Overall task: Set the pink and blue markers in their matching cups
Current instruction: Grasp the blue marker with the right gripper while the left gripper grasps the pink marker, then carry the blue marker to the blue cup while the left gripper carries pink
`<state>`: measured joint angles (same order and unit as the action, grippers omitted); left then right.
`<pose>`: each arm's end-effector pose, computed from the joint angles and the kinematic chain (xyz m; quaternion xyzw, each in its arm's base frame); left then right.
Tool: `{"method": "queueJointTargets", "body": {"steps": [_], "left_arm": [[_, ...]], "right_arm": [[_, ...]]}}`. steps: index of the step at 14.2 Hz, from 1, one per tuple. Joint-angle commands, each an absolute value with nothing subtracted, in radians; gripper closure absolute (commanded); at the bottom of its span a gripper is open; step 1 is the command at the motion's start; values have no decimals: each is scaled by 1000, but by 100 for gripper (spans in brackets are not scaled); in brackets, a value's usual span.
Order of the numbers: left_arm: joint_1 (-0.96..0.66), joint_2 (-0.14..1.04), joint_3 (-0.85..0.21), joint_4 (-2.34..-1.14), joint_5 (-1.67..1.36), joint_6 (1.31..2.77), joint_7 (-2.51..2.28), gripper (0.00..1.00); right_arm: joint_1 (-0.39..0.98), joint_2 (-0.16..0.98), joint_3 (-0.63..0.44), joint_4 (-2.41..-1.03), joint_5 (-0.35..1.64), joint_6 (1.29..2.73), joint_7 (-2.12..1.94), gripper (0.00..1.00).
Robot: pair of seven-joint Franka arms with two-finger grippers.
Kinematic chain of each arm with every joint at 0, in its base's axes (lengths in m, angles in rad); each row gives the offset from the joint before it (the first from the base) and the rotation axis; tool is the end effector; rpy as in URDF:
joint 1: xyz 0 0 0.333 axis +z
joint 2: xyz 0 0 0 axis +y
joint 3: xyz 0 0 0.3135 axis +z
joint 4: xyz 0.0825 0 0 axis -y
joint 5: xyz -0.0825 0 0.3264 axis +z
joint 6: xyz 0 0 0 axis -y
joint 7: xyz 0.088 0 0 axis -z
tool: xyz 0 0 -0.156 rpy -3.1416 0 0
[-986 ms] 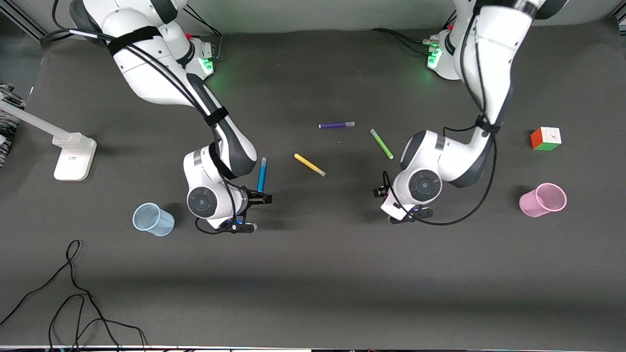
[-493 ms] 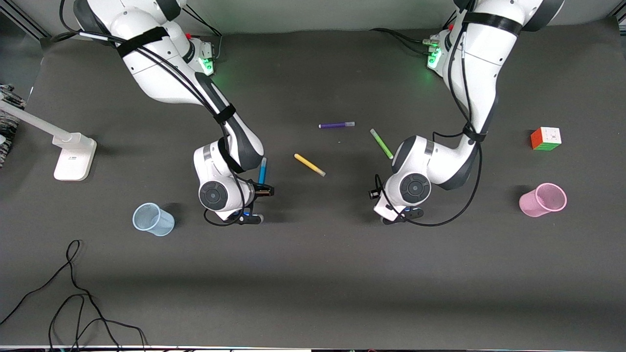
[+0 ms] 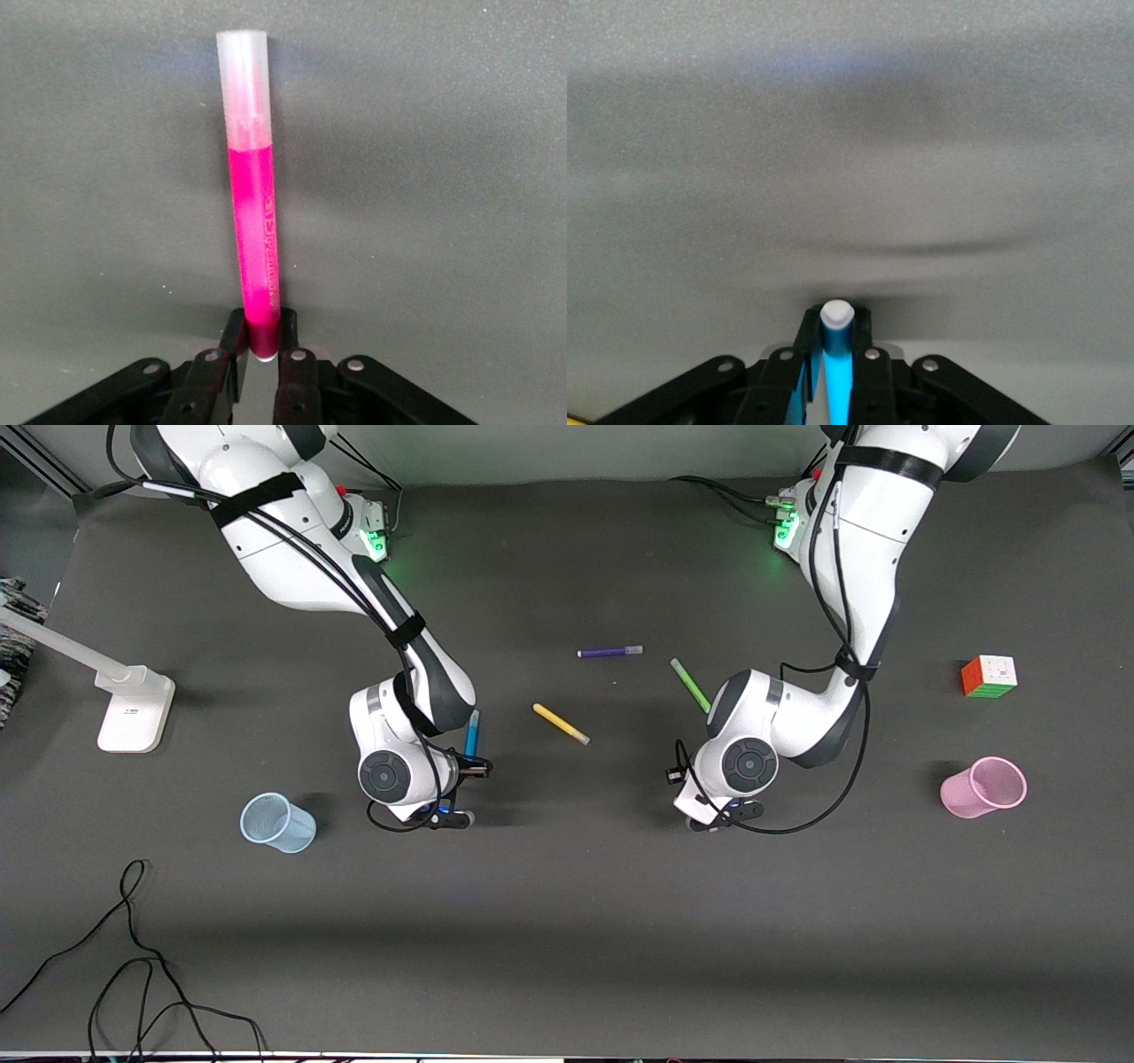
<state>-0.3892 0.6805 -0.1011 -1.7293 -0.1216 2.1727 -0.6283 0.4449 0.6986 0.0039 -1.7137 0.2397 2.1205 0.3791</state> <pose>0.5181 -0.2843 0.1676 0.9833 0.1154 -0.1410 0.0044 0.5182 0.2724 0.1586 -0.9842 0.0426 0.1696 0.0271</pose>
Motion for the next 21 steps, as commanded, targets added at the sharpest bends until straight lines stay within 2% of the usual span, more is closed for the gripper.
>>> {"method": "queueJointTargets", "body": {"steps": [1, 4, 7, 10, 13, 16, 19, 21], "left_arm": [[-396, 647, -89, -1740, -132, 2151, -649, 100], [-384, 543, -81, -1738, -132, 2019, -649, 100], [-345, 413, -72, -1726, -117, 1825, -628, 100], [-241, 362, -71, -1616, -115, 1523, -481, 100], [-123, 362, -71, -1481, -20, 1271, -274, 100], [12, 365, -71, -1439, 88, 1168, -16, 100], [130, 396, -71, -1442, 230, 1164, 228, 100], [178, 460, -71, -1442, 293, 1183, 288, 100]], "right_arm": [[453, 664, -2, -1740, 265, 2129, 394, 100], [448, 605, -17, -1738, 259, 2077, 384, 100], [449, 514, -86, -1746, 239, 2074, 335, 100], [456, 418, -164, -1753, 215, 2075, 304, 100], [454, 292, -202, -1837, 47, 2170, 279, 100], [456, 220, -274, -1873, 14, 2227, 134, 100], [454, 158, -346, -1900, -5, 2296, -35, 100], [454, 129, -386, -1948, -5, 2391, -148, 100]]}}
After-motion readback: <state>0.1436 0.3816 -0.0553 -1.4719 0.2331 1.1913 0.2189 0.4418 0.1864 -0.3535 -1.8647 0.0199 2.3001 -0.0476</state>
